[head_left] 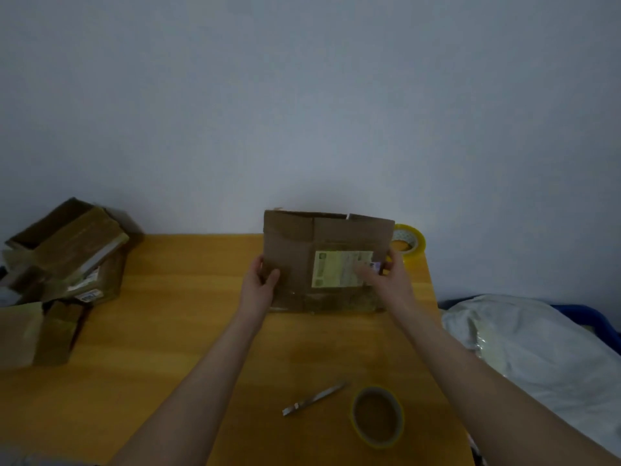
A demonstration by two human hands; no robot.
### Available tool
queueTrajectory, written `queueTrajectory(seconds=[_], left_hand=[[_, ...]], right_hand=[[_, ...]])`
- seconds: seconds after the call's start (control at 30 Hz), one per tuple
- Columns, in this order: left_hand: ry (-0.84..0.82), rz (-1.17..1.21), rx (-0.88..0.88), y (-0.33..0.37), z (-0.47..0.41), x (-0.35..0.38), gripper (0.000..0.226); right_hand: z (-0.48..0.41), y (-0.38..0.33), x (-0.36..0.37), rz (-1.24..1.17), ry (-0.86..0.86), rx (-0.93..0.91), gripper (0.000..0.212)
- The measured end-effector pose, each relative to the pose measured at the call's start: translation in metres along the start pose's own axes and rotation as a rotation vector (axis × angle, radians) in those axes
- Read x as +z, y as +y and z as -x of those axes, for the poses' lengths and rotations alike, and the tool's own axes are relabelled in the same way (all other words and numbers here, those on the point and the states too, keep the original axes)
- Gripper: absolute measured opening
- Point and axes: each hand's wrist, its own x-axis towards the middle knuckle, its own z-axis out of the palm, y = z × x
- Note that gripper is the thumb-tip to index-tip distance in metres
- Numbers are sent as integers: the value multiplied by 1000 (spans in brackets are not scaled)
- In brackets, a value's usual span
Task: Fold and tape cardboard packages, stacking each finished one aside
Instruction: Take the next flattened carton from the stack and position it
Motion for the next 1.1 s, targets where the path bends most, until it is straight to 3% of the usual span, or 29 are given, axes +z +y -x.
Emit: queueTrajectory(seconds=[0.07,0.17,0.23,0.4,0.53,0.63,0.77,0.97,1.1], left_hand=[[-102,-41,70,0,15,0,62],[-237,-88,41,-8,29,-4,95],[-251,-81,23,-17,32,-10,103],[-238,-49,48,-44,36,-22,93],[-230,-211,10,-77,32,-35,61],[-147,-298,50,-97,34,-43,65],[-86,-349,221,-110,34,-46,90],[-97,-440,362,-106,28,-46,74],[-145,-523,411,-107,18,-50,53]], right_hand=[[11,2,2,-4,-43,-22,73],[24,12,4,27,-120,-100,77],[28,17,7,68,-98,-142,79],[42,39,24,244,-96,-224,65],[56,69,42,469,-122,-179,81],[66,82,46,610,-150,-204,89],[68,82,49,777,-265,-310,91],[61,84,49,1054,-339,-446,78],[52,75,51,1182,-418,-378,79]])
